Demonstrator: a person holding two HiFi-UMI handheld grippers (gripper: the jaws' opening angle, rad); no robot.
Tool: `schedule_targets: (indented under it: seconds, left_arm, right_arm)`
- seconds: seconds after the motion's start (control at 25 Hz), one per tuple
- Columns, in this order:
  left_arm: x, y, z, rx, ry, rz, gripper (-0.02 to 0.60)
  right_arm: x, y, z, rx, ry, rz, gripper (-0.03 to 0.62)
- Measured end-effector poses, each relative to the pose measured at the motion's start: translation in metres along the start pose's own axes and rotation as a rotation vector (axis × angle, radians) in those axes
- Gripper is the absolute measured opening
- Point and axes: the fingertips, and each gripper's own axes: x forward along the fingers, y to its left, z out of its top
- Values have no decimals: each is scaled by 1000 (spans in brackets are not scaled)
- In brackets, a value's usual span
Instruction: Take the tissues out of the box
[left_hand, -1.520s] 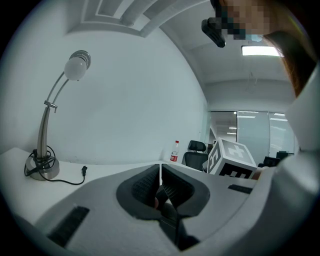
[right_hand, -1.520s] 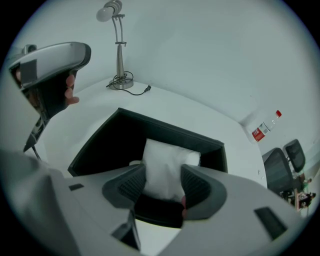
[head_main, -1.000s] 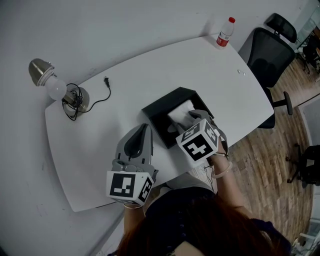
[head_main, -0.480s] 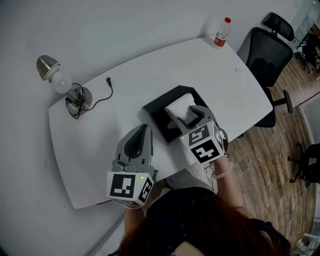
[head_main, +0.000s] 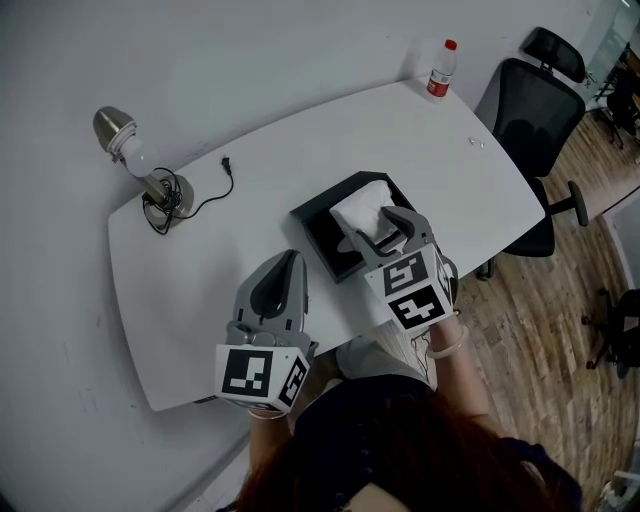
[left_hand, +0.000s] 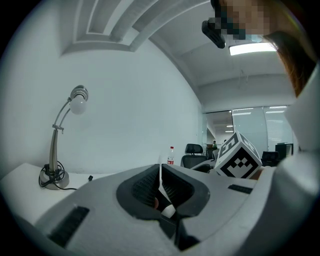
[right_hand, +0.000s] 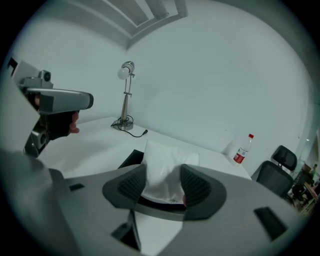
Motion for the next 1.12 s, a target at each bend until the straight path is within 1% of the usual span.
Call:
schedule_targets:
  seconds: [0.32, 0.6, 0.88, 1.12]
  left_arm:
    - [-9, -14, 6, 19, -14, -6, 26]
    - [-18, -25, 9, 27, -26, -10, 26]
    - [-31, -36, 10, 35, -32, -14, 26]
    - [-49, -48, 12, 41, -44, -16, 26]
  right_arm:
    - [-21, -2, 10, 0, -58, -15, 229]
    - [-36, 1, 9, 2, -78, -23, 227]
    - [-54, 9, 8, 24, -130, -30, 225]
    - [-75, 19, 10, 10, -171, -43, 225]
